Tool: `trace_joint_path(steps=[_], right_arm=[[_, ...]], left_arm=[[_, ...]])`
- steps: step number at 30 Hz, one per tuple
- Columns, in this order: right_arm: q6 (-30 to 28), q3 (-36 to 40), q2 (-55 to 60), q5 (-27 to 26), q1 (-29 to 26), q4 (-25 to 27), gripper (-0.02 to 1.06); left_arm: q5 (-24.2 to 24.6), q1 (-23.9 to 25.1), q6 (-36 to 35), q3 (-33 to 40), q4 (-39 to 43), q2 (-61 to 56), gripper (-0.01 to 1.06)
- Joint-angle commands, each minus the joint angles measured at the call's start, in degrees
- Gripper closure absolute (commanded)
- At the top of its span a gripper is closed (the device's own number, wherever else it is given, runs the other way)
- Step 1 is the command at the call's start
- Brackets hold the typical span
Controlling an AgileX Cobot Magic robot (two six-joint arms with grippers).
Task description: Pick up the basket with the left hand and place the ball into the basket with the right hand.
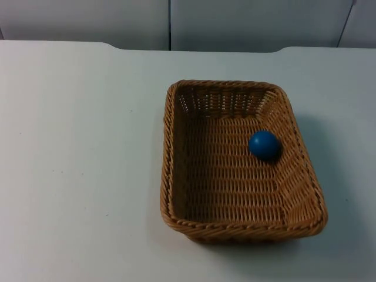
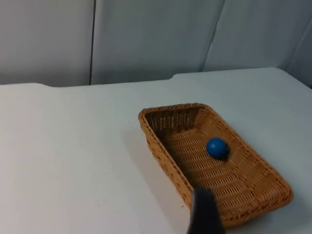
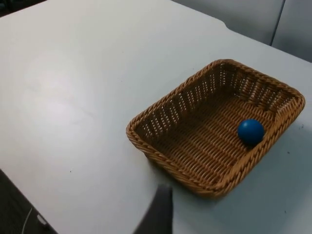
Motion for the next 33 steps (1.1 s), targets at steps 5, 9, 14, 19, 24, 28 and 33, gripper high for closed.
trace_joint_path(steps=[5, 9, 14, 19, 24, 28, 33], right_arm=[[1.65, 0.58, -1.98, 4.39, 0.12, -0.74, 0.26], [1.48, 3.0, -1.98, 4.01, 0.12, -0.88, 0.26], [1.38, 4.94, -1.98, 3.98, 0.12, -1.14, 0.26], [1.38, 4.95, -3.45, 3.98, 0.12, -1.26, 0.26], [1.5, 4.95, -7.27, 3.98, 0.12, -1.26, 0.26], [3.07, 5.05, -7.27, 3.92, 0.3, -1.75, 0.26], [8.41, 5.19, -7.27, 3.84, 0.3, -5.59, 0.26]], left_arm=[[8.28, 0.04, 0.13, -6.28, 10.45, -0.3, 0.47], [11.82, 0.04, 0.13, -6.07, 11.85, -0.3, 0.23], [12.52, 0.04, -0.59, -6.07, 13.03, -0.3, 0.09], [13.81, 0.04, -0.59, -6.07, 16.37, -0.3, 0.09], [12.85, 0.04, -0.86, -1.98, 17.34, -0.3, 0.09], [10.22, 0.04, -2.73, 1.25, 16.95, -0.3, 0.09], [9.67, 0.04, -3.19, 1.73, 17.7, -0.3, 0.09]])
